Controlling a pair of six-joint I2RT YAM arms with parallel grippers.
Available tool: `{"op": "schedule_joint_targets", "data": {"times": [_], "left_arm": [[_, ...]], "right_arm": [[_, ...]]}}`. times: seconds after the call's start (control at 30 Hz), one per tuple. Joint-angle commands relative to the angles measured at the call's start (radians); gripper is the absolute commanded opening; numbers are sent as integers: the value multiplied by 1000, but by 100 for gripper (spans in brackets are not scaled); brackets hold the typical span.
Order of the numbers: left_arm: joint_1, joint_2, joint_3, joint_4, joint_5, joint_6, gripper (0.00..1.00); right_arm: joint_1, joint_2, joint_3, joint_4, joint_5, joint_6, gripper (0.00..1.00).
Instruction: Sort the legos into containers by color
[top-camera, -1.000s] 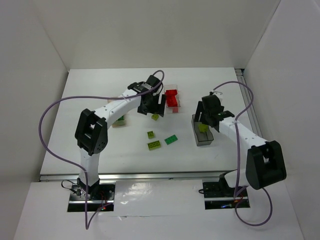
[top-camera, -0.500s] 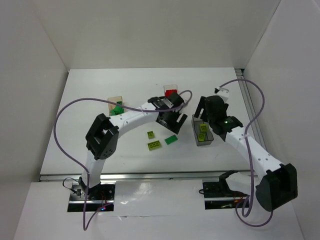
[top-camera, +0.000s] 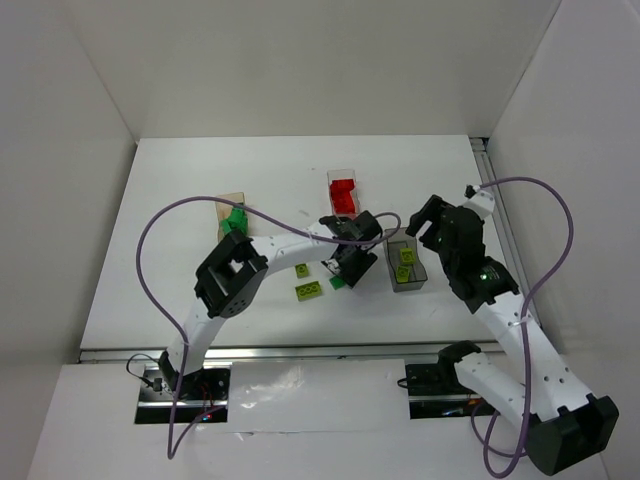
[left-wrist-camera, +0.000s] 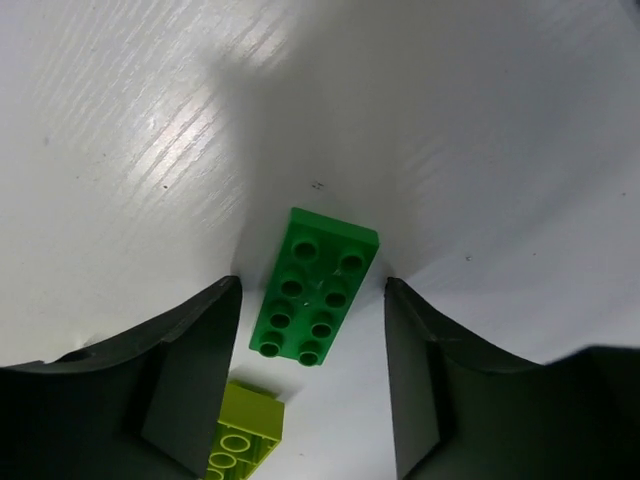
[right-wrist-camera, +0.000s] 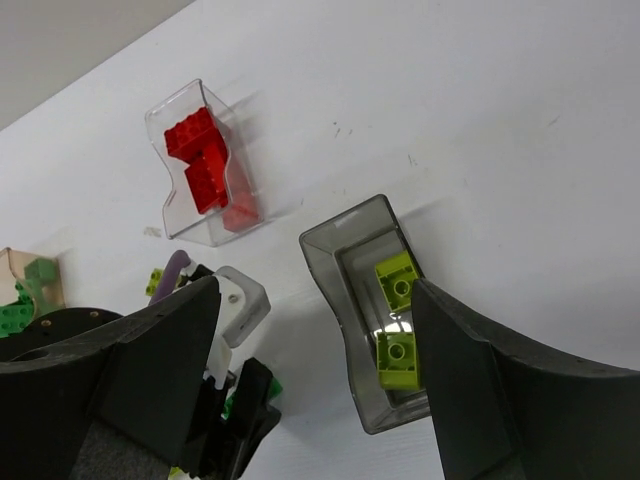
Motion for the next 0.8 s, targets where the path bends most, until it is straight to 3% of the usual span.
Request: {"op": "schedule_joint_targets", "data": {"times": [0.0, 0.07, 0.1, 0.23, 0.43, 0.57, 0.7, 0.77], "left_arm": [[-13, 19, -20, 7, -36, 1, 67], [-13, 19, -20, 7, -36, 1, 57], [-13, 19, -20, 7, -36, 1, 42], [-13, -20, -29, 7, -36, -8, 29], [91, -186, -17, -64, -37, -47, 28], [242, -306, -17, -118, -27, -116, 28], [461, -382, -28, -143, -74, -205, 28], [519, -408, -50, -126, -119, -242, 28]], "right_arm": [[-13, 20, 7, -3, 4, 11, 84], [-13, 20, 17, -3, 4, 11, 84], [-13, 20, 17, -3, 4, 11, 84], [-13, 20, 26, -3, 4, -7, 84], [-13, 31, 35, -2, -136, -61, 84], [24, 122, 35, 44, -272, -83, 87], [169, 303, 114, 63, -286, -136, 88], [261, 444, 170, 48, -286, -178, 88]]}}
